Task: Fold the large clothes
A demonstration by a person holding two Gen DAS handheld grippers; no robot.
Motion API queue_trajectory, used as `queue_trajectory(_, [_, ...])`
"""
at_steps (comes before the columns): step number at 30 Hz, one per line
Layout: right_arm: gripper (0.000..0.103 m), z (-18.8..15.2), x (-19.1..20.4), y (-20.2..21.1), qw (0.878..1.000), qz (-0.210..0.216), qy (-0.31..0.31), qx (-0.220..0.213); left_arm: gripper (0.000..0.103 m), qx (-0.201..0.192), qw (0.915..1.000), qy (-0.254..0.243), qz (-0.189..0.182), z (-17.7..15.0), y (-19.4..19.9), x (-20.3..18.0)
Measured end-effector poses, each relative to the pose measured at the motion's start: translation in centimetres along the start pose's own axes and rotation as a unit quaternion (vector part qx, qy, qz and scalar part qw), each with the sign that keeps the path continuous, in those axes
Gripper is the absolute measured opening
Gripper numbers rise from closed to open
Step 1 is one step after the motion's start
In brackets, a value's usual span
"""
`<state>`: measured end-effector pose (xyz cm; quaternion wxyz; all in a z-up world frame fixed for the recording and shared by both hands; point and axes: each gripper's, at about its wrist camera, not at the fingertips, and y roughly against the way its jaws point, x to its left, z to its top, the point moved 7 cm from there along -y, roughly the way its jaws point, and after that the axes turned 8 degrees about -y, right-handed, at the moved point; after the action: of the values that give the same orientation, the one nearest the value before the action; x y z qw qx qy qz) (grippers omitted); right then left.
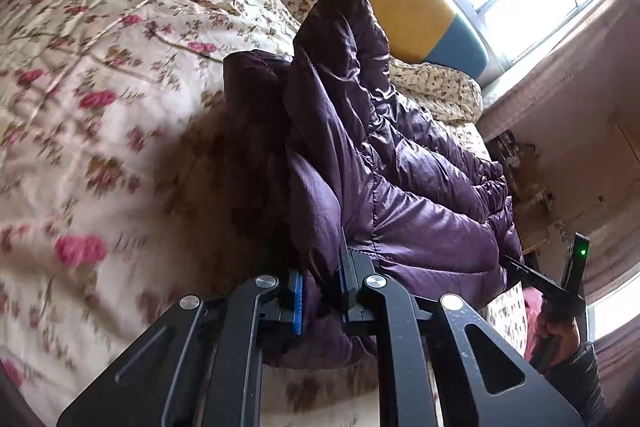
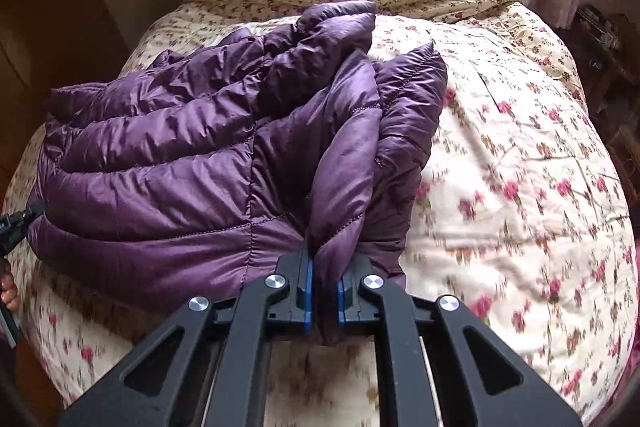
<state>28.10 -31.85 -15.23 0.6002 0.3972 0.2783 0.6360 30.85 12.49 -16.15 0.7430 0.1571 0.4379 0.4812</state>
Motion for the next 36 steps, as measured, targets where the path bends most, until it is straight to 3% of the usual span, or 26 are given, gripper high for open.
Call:
queue_trajectory(13, [0.007, -11.9, 1.6, 6.8, 0.998, -0.017, 0.056, 0.025, 0.012, 0.013, 0.9998, -0.012, -0.011, -9.5, 7.4, -1.6])
queue_trajectory(18, [0.008, -14.9, 2.3, 8.3, 0.997, -0.029, 0.069, 0.026, 0.012, 0.019, 0.9997, -0.017, -0.006, -12.3, 9.5, -2.0])
queue_trajectory(20, [0.011, -14.9, 2.6, 8.5, 0.997, -0.034, 0.071, 0.023, 0.013, 0.021, 0.9995, -0.022, 0.002, -12.3, 9.8, -2.2])
queue_trajectory(22, [0.023, -14.7, 2.5, 8.7, 0.997, -0.046, 0.066, 0.016, 0.025, 0.016, 0.9995, -0.024, 0.015, -11.7, 10.2, -2.1])
queue_trajectory(24, [0.042, -14.1, 2.6, 9.0, 0.997, -0.044, 0.061, 0.006, 0.062, -0.008, 0.9995, -0.020, 0.023, -10.5, 11.0, -1.7])
queue_trajectory(26, [0.045, -13.4, 3.0, 9.4, 0.997, -0.045, 0.059, -0.007, 0.064, -0.028, 0.9993, -0.013, 0.022, -9.4, 11.8, -1.6])
queue_trajectory(27, [0.053, -13.1, 3.1, 9.5, 0.997, -0.045, 0.055, -0.011, 0.064, -0.033, 0.9992, -0.010, 0.018, -8.7, 11.9, -1.5])
queue_trajectory(29, [0.058, -12.0, 3.4, 9.5, 0.997, -0.046, 0.051, -0.023, 0.064, -0.046, 0.9988, 0.000, 0.016, -6.8, 11.6, -1.3])
queue_trajectory(33, [0.069, -8.6, 3.9, 8.6, 0.998, -0.038, 0.025, -0.047, 0.064, -0.048, 0.9986, 0.014, 0.016, -4.1, 9.8, -1.3])
queue_trajectory(36, [0.070, -5.7, 3.4, 7.2, 0.998, -0.023, -0.013, -0.053, 0.064, -0.047, 0.9985, 0.024, 0.018, -2.0, 8.2, -1.3])
